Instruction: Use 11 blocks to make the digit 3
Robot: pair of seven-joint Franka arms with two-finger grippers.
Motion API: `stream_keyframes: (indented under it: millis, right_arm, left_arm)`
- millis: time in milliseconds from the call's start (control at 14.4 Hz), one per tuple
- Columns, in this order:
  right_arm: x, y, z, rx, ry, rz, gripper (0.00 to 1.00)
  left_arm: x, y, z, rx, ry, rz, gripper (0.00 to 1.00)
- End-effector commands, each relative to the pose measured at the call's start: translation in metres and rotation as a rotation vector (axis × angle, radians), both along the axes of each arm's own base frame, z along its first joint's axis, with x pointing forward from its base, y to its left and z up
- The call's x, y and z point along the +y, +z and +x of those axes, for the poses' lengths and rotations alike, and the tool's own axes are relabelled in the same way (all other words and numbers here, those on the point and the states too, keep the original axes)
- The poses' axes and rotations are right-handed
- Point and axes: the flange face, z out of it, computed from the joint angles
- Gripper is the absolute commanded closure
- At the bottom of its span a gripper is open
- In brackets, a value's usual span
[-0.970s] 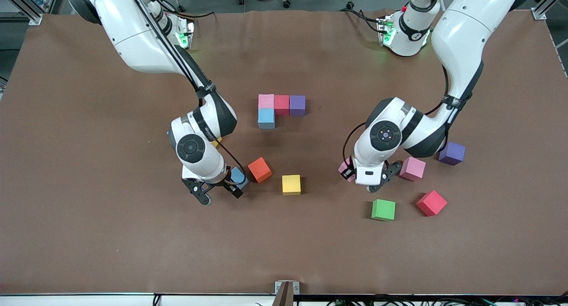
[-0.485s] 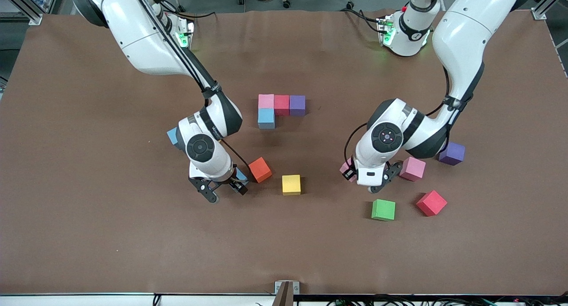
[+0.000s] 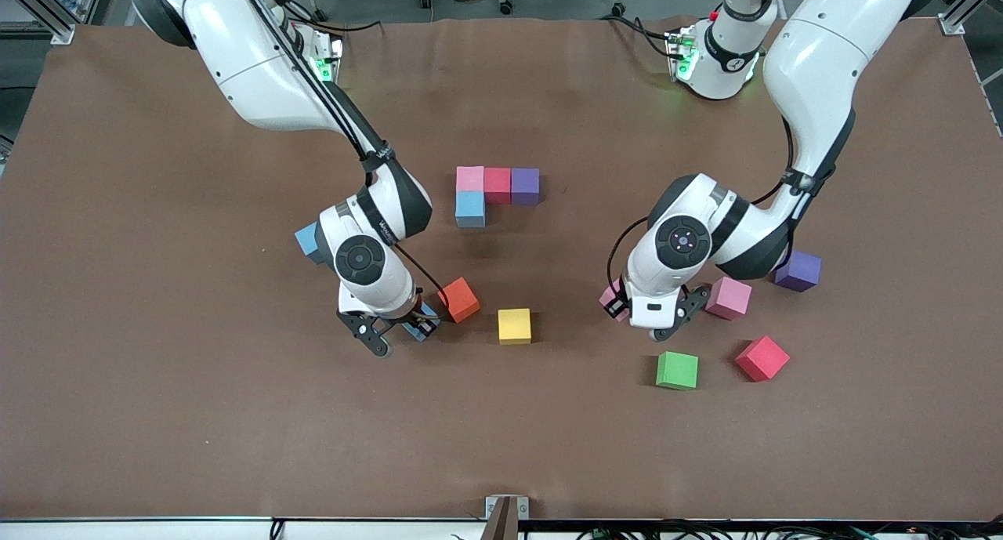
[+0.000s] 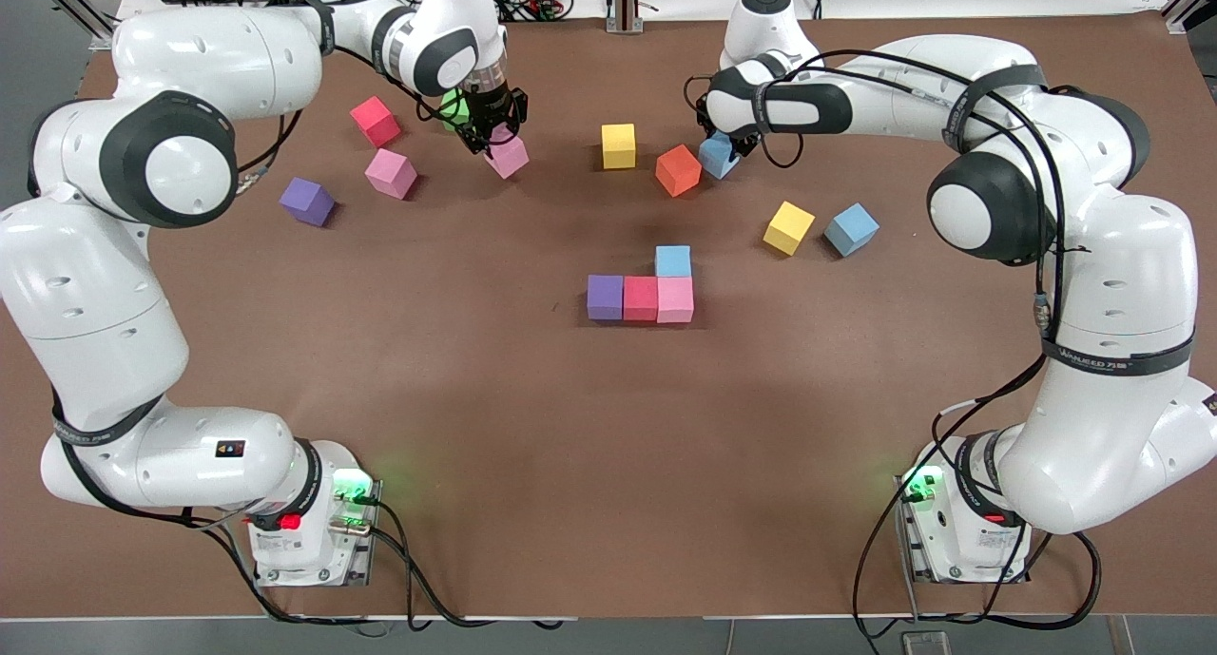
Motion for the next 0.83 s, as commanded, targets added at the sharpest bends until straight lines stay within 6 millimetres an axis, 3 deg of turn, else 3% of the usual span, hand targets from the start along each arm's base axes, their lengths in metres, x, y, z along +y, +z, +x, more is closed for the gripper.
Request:
stream_keyframes:
  millis: [0,346,762]
  right_arm:
    - [-0.004,0.011,-0.003,0.02,0.115,-0.053,1.0]
    - [-0.009,0.041,-0.033,0.129,0.381,-0.09,1.0]
    - [0.053,0.038,-0.082,0.114,0.628,-0.019,1.0]
  left_arm:
    - [-0.001,0.006,0.002,-0.001,-0.007,0.001,0.88]
    - [-0.002,0.005,0.001,0.001,-0.01,0.001,0.88]
    - [-0.003,0.002,0.001,0.005,-0.011,0.001,0.88]
